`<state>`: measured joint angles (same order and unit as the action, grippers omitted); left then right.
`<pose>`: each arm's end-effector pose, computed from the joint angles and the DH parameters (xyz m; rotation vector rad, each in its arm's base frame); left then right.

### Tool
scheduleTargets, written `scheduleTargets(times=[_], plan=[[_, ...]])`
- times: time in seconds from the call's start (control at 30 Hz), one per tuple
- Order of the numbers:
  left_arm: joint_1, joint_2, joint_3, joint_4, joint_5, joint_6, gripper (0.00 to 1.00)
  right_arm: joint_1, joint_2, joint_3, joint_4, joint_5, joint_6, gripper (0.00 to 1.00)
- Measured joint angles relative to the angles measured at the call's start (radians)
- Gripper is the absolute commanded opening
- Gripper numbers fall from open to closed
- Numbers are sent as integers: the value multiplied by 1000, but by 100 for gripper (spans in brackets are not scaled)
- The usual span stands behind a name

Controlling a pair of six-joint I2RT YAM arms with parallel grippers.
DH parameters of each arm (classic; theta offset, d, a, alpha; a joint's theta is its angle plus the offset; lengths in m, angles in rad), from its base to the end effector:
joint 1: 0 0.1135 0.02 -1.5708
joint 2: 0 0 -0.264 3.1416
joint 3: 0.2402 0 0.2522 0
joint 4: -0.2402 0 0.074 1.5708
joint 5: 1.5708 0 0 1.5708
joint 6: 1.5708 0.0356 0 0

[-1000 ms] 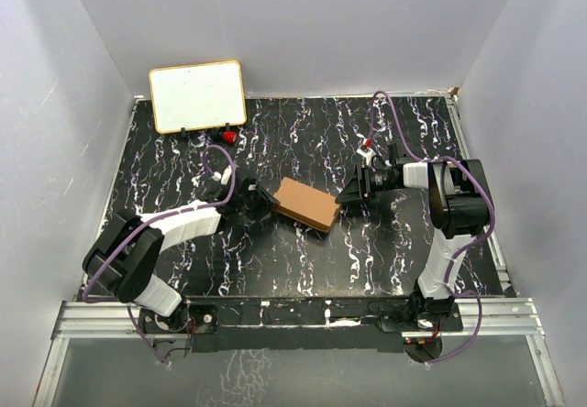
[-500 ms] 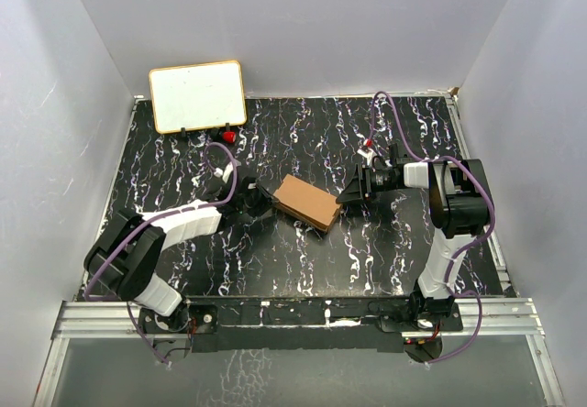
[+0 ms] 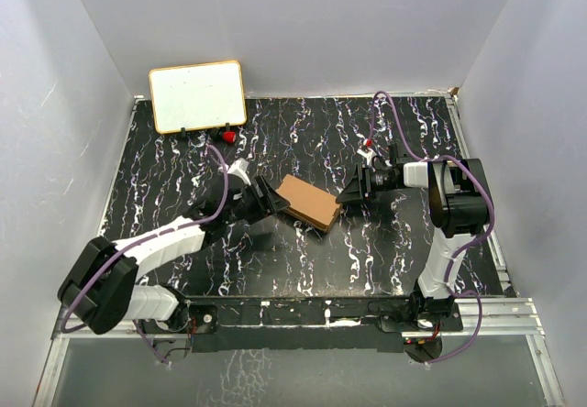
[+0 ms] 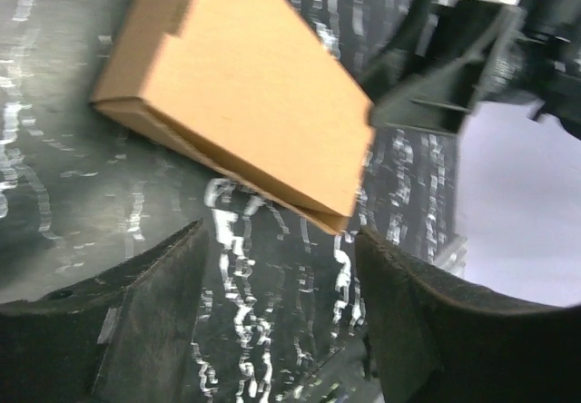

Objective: Fold the paper box

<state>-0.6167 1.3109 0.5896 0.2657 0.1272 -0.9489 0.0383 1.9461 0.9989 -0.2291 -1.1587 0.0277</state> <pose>0.2208 -0.1621 0.2038 -0.2786 2.1921 -1.0708 0.3409 0.0457 0.1138 -0.3214 2.3609 1.5604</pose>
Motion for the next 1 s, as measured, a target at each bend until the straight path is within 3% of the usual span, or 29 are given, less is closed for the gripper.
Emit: scheduleTargets(times=[0.17, 0.23, 0.63, 1.0], plan=[[-73, 8, -18, 151, 71, -2, 10, 0, 5, 2, 0, -6, 0, 50], [-117, 51, -4, 188, 92, 14, 0, 0, 6, 2, 0, -7, 0, 50], [-231, 267, 55, 225, 167, 219, 0, 0, 8, 6, -6, -8, 0, 50], [-246, 467, 247, 138, 116, 305, 0, 1, 11, 8, -5, -7, 0, 49]])
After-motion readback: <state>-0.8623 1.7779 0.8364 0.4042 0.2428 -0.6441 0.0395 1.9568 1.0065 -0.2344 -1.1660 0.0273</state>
